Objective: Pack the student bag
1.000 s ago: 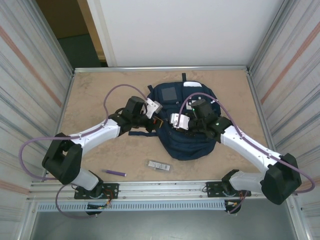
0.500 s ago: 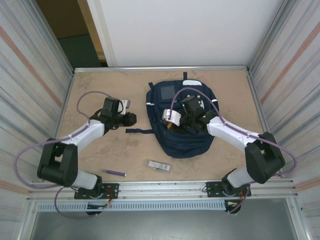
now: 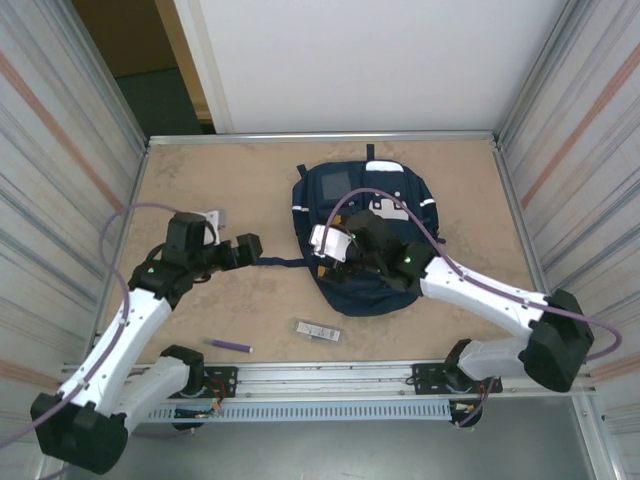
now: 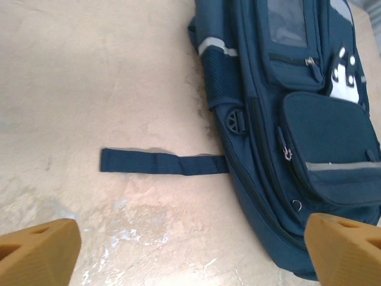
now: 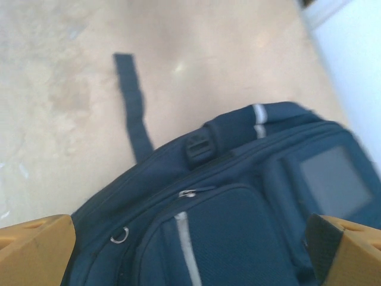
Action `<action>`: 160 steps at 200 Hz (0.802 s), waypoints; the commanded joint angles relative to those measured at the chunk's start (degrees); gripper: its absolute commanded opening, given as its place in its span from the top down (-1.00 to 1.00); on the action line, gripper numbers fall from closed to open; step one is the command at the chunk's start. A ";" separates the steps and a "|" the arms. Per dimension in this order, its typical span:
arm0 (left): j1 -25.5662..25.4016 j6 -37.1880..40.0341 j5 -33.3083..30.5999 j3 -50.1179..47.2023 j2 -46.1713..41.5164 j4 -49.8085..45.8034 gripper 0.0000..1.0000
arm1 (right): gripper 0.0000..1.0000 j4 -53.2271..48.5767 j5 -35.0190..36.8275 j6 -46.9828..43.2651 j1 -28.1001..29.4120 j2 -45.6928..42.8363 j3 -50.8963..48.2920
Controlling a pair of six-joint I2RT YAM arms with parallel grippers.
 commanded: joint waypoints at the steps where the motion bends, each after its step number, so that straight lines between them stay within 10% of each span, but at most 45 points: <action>1: 3.87 -5.03 3.04 -4.08 -5.83 -0.12 -0.97 | -0.97 2.24 14.65 13.15 0.33 -4.13 1.22; 15: 5.28 -8.08 4.65 -6.02 -7.56 1.56 -0.97 | -0.97 -7.91 12.06 25.74 -1.12 -4.73 5.52; 32: 5.29 -7.14 7.44 -5.77 -6.76 1.68 -0.97 | -0.97 -17.29 -15.87 29.11 -6.43 -2.42 7.85; 44: 5.31 -6.06 8.61 -5.02 -4.99 0.68 -0.98 | -0.97 -22.14 -21.83 28.28 -4.94 0.65 9.32; 94: 5.29 -4.82 10.06 -2.94 1.75 -3.26 -0.97 | -0.97 -34.72 -15.25 18.70 12.20 11.55 10.18; 160: 5.31 -6.93 9.59 -3.24 2.28 -1.00 -0.97 | -0.97 -32.50 -5.57 30.97 20.40 24.44 10.07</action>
